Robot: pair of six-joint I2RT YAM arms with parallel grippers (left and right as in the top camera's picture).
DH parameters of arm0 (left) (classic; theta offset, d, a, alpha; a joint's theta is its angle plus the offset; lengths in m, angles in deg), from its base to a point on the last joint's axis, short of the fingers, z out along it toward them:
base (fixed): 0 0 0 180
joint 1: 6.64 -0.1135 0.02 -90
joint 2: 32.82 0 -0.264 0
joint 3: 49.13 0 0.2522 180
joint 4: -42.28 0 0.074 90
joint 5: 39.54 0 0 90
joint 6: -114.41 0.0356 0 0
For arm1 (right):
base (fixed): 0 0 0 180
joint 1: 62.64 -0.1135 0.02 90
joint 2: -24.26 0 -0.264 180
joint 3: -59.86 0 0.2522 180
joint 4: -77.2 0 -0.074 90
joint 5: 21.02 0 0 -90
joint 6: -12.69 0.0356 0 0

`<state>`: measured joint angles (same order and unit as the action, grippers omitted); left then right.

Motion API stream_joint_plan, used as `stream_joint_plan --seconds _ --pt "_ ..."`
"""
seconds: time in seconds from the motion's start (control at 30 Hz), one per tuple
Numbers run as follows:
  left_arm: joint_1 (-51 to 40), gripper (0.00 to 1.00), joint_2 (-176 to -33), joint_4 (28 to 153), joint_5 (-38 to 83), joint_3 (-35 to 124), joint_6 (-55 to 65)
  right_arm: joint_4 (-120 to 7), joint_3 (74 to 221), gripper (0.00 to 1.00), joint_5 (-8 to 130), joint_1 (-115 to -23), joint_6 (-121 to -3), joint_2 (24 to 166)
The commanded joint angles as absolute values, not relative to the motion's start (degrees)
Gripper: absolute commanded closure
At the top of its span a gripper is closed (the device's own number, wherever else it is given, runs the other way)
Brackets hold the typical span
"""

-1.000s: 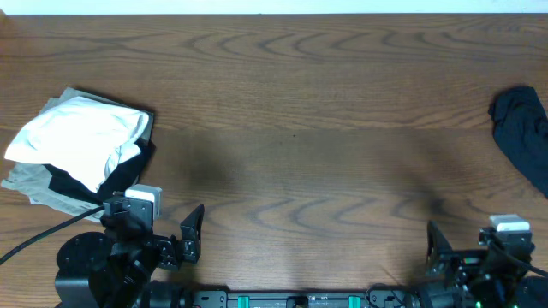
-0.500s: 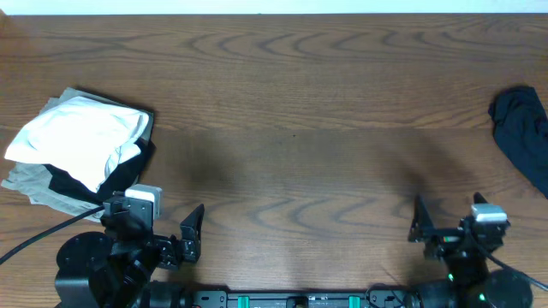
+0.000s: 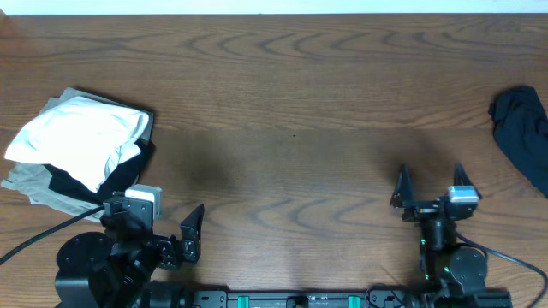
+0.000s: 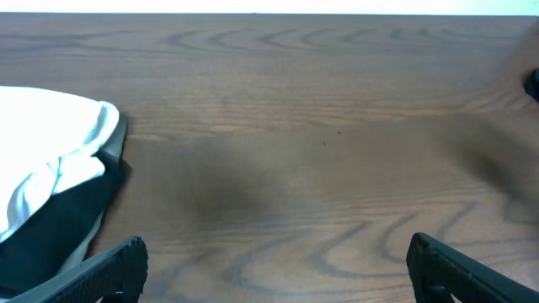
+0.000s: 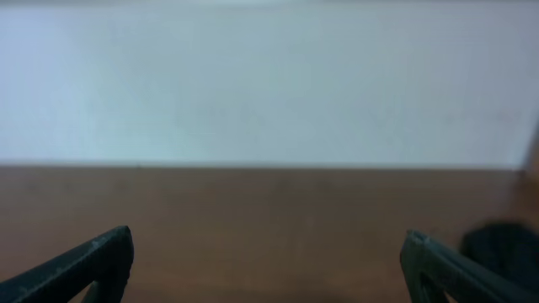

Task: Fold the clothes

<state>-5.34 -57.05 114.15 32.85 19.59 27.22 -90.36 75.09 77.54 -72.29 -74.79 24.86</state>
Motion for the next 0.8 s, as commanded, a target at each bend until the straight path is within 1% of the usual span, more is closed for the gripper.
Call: stream_joint_plan --seconds 0.0,0.13,0.77 --pt "-5.2 0.02 -56.9 114.1 33.4 19.6 26.7 -86.2 73.9 0.01 77.4 -71.4 -75.4 24.5" --pt "-5.2 0.02 -56.9 114.1 33.4 19.6 26.7 -85.1 73.9 0.01 74.0 -70.7 -75.2 24.5" --pt "-5.2 0.02 -56.9 114.1 33.4 19.6 26.7 -85.2 73.9 0.01 74.1 -70.7 -75.2 24.6"
